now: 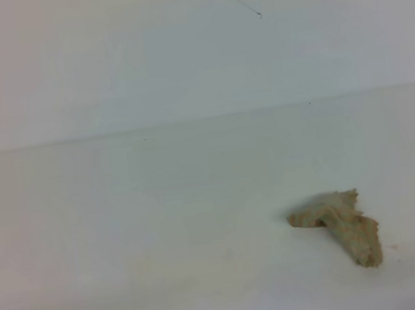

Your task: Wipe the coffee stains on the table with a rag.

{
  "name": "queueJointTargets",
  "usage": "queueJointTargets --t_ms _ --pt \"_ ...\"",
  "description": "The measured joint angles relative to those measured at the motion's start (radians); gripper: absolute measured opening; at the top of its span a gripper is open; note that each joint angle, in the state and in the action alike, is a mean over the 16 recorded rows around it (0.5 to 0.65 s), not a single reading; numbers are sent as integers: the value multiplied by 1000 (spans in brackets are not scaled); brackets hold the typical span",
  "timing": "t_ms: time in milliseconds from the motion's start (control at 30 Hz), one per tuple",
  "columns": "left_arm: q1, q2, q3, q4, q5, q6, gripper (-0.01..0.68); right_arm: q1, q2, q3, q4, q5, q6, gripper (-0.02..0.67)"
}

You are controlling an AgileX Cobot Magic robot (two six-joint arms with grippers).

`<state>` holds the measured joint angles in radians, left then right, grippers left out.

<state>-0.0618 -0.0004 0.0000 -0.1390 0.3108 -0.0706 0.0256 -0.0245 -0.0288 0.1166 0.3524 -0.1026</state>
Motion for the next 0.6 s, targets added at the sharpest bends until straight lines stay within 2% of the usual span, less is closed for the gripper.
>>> queueJointTargets --t_ms 600 --pt "0 0 0 0 0 0 -2 -2 -2 39 33 10 0 0"
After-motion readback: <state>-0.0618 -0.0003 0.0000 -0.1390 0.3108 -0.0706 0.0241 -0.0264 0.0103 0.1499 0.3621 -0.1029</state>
